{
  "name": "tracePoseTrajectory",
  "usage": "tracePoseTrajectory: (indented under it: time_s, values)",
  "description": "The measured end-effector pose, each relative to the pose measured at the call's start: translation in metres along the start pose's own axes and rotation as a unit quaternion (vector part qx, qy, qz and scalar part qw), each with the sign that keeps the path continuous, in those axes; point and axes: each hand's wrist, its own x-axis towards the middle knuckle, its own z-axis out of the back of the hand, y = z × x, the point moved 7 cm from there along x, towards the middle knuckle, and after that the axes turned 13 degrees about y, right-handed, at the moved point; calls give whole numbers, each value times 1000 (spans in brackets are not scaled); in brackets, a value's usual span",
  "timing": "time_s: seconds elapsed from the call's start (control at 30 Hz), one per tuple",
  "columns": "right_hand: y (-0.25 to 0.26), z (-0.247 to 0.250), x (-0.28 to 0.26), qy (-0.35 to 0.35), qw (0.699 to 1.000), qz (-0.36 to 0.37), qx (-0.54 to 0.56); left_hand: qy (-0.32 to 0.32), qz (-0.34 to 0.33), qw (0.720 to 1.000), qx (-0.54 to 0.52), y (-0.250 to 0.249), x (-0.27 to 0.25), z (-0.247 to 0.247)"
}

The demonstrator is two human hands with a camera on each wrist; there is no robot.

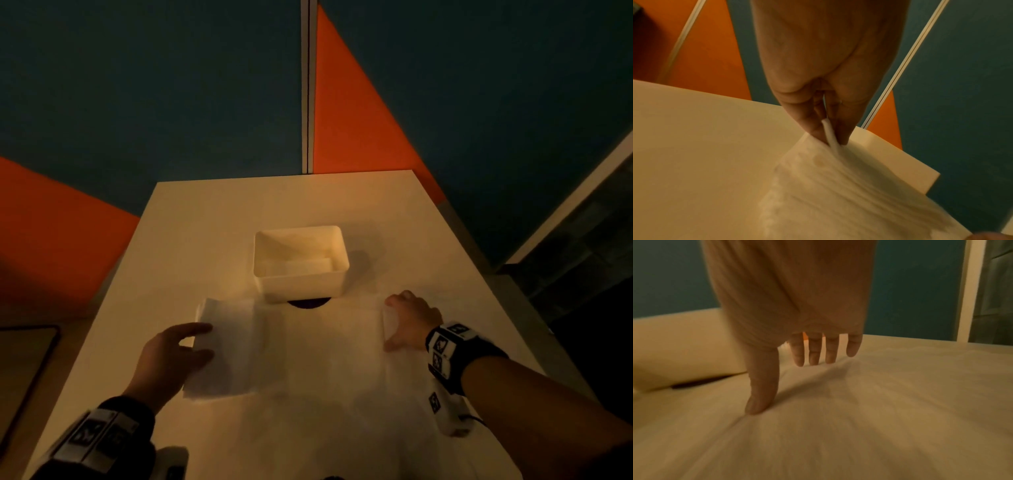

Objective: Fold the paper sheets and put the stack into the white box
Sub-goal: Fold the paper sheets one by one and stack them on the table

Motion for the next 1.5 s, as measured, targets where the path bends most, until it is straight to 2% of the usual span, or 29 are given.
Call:
tracePoseTrajectory:
  time_s: [0.17,0.53,0.73,0.83,0.9,0.97,1.07,1.17,1.27,1.37,1.5]
  values:
    - [1,0,2,-2,1000,-4,-25,-42,-20,998,39,-2,-2,2]
    - [5,8,-4,23,999,21,39,-35,-30,995,91,0,1,0]
    - [15,33,-18,50,987,87,126,-43,-10,967,249,-6,3,2]
    - [24,52,-39,30,976,120,182,-72,-113,964,231,-36,-1,-2]
    - [32,64,-55,-2,962,148,229,-39,-165,971,169,-55,-2,-11]
    - [39,75,-71,-32,938,175,296,26,-153,982,106,-70,0,-26]
    - [46,86,-94,-67,869,209,443,137,-100,985,-30,-86,4,-52]
    - [51,91,-110,-94,789,240,557,255,-32,962,-89,-96,5,-81]
    - [56,87,-115,-110,734,238,627,327,-40,922,-204,-115,1,-100]
    - [58,78,-115,-112,689,237,676,314,-89,879,-348,-136,0,-104]
    - [59,67,-114,-94,667,235,701,219,-172,861,-425,-151,5,-87]
